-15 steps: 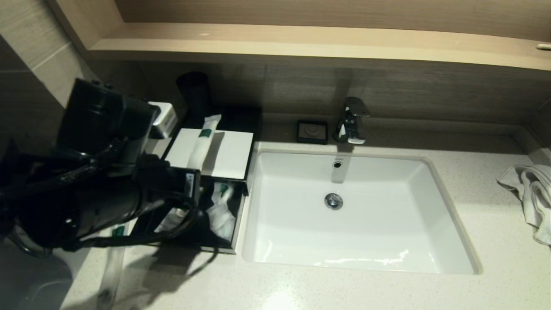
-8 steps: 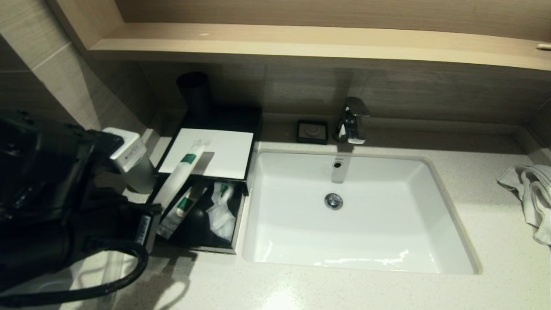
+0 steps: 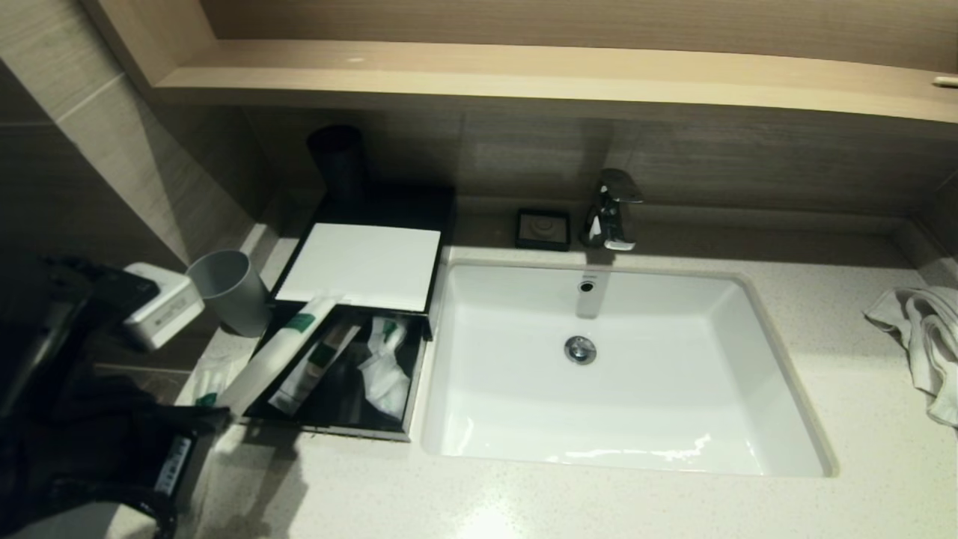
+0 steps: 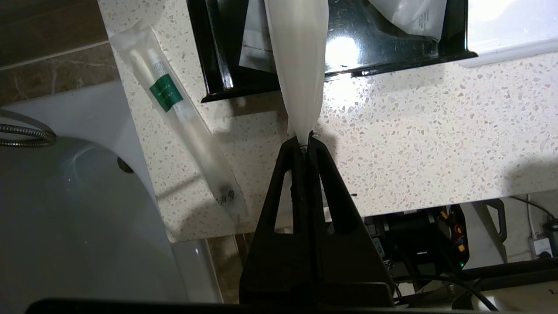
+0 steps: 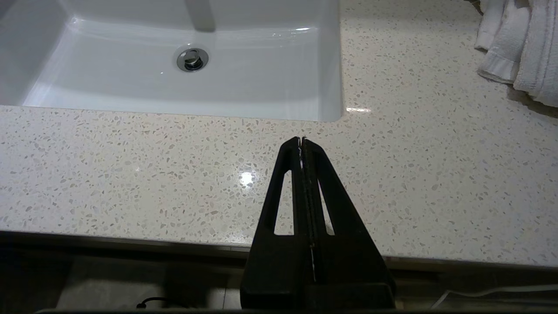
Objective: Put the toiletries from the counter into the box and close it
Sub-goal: Place the bathroom toiletry into the drawer
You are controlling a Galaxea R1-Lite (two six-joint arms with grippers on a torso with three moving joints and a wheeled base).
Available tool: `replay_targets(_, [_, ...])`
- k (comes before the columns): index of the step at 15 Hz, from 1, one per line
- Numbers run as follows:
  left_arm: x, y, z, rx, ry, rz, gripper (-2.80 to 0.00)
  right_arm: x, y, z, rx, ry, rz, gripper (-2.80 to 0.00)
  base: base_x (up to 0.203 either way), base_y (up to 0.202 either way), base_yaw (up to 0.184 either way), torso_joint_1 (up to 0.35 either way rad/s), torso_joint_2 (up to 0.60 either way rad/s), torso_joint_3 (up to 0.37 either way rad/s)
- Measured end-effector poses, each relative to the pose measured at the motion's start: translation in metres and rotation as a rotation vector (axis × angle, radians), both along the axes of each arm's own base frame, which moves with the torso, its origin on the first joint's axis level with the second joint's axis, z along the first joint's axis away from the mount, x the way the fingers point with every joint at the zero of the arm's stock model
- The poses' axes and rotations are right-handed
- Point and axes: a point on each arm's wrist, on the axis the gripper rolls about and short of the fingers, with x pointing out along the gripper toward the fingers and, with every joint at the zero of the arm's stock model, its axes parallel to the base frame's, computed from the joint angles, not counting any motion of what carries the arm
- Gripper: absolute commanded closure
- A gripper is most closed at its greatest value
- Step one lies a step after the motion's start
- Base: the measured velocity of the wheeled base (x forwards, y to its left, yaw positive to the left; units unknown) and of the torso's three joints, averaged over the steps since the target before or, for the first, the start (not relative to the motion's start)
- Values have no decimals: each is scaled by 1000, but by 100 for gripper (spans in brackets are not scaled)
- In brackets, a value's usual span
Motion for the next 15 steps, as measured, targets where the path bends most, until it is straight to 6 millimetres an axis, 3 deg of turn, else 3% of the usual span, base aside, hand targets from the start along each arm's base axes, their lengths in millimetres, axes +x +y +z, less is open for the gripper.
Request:
replay_targets(7, [0, 2, -8, 27, 47, 20, 0, 0, 0, 0, 0, 0, 0, 0, 0, 0, 0, 0, 0, 0])
replay_targets(15, [34, -5, -24, 33, 84, 121, 0, 0, 0, 0, 1, 0, 0, 0, 0, 0, 0, 0, 0, 0])
